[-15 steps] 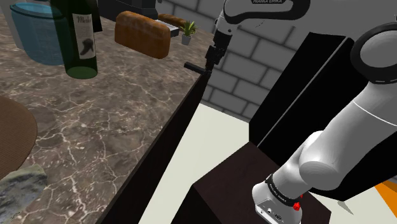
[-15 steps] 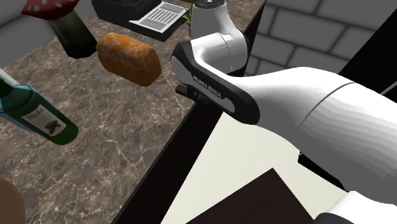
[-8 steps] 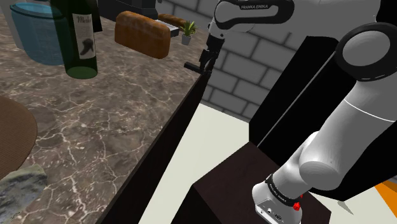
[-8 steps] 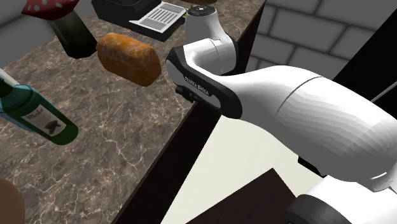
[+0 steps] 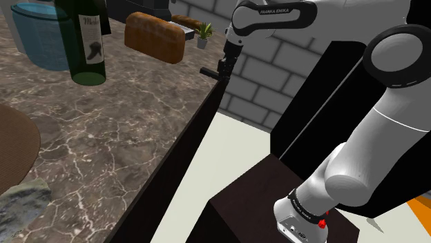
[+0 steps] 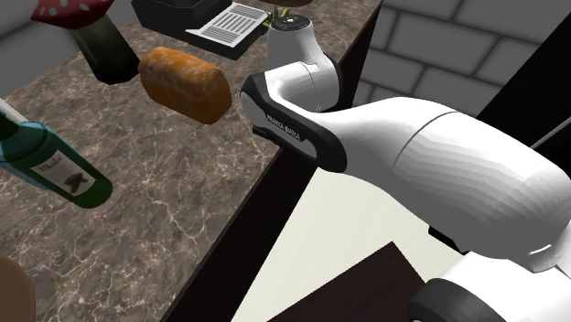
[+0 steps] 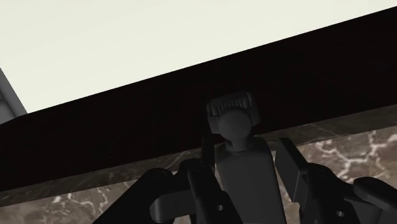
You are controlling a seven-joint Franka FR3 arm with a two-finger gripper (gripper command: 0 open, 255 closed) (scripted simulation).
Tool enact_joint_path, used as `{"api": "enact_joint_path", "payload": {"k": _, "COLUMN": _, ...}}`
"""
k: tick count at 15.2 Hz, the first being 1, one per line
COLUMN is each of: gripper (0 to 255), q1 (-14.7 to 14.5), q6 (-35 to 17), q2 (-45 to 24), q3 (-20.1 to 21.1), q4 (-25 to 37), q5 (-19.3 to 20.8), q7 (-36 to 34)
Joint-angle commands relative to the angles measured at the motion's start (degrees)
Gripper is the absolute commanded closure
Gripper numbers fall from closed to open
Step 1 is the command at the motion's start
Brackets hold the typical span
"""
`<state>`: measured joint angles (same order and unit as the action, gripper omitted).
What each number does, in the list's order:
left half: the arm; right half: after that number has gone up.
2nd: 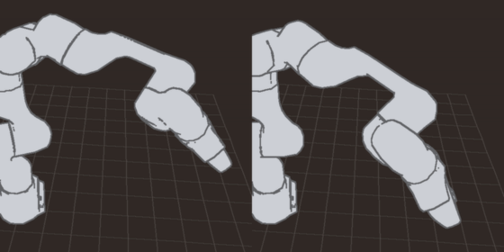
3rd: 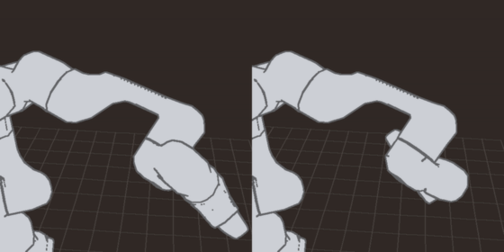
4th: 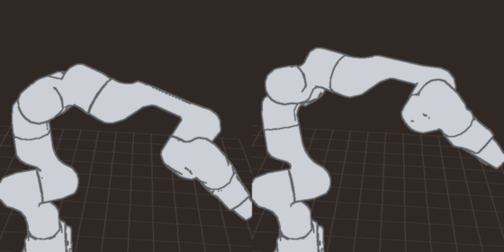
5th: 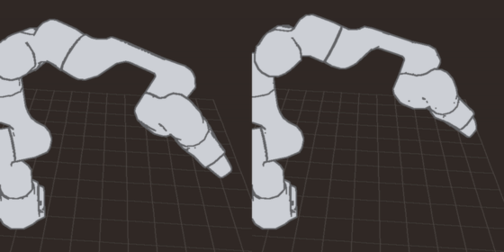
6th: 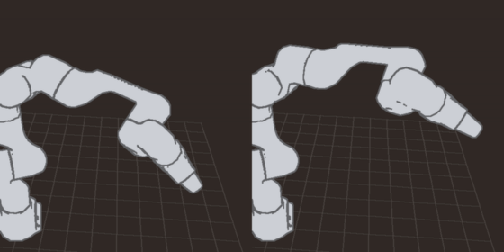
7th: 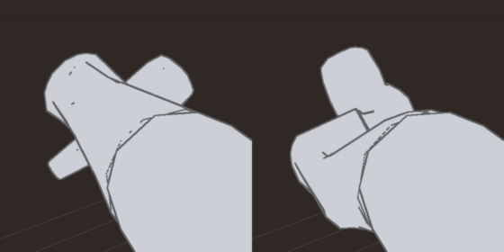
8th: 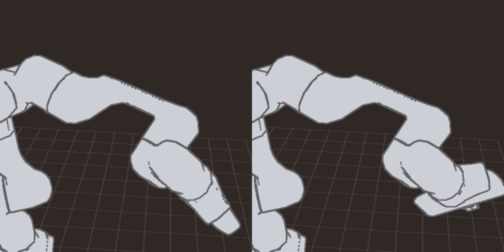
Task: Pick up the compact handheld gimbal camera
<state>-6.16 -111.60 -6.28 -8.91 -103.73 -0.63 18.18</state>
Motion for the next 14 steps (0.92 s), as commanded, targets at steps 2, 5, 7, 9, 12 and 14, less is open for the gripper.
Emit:
{"api": "enact_joint_path", "payload": {"k": 2, "gripper": 255, "q1": -0.01, "q6": -0.03, "q2": -0.04, "q3": 0.02, "q4": -0.04, "q5": -0.01, "q7": 0.00}}
{"api": "enact_joint_path", "payload": {"k": 5, "gripper": 255, "q1": -0.01, "q6": -0.04, "q2": 0.00, "q3": 0.01, "q4": -0.09, "q5": -0.01, "q7": 0.01}}
{"api": "enact_joint_path", "payload": {"k": 7, "gripper": 255, "q1": -0.02, "q6": 0.68, "q2": 0.06, "q3": 0.01, "q4": 0.58, "q5": 0.01, "q7": -0.02}}
{"api": "enact_joint_path", "payload": {"k": 9, "gripper": 255, "q1": -0.03, "q6": 2.17, "q2": 0.27, "q3": 0.01, "q4": 1.86, "q5": 0.05, "q7": -0.04}}
{"api": "enact_joint_path", "payload": {"k": 12, "gripper": 255, "q1": -0.03, "q6": 4.42, "q2": 0.51, "q3": 0.00, "q4": 3.88, "q5": 0.09, "q7": -0.06}}
{"api": "enact_joint_path", "payload": {"k": 14, "gripper": 255, "q1": -0.02, "q6": 5.94, "q2": 0.60, "q3": -0.01, "q4": 5.30, "q5": 0.11, "q7": -0.07}}
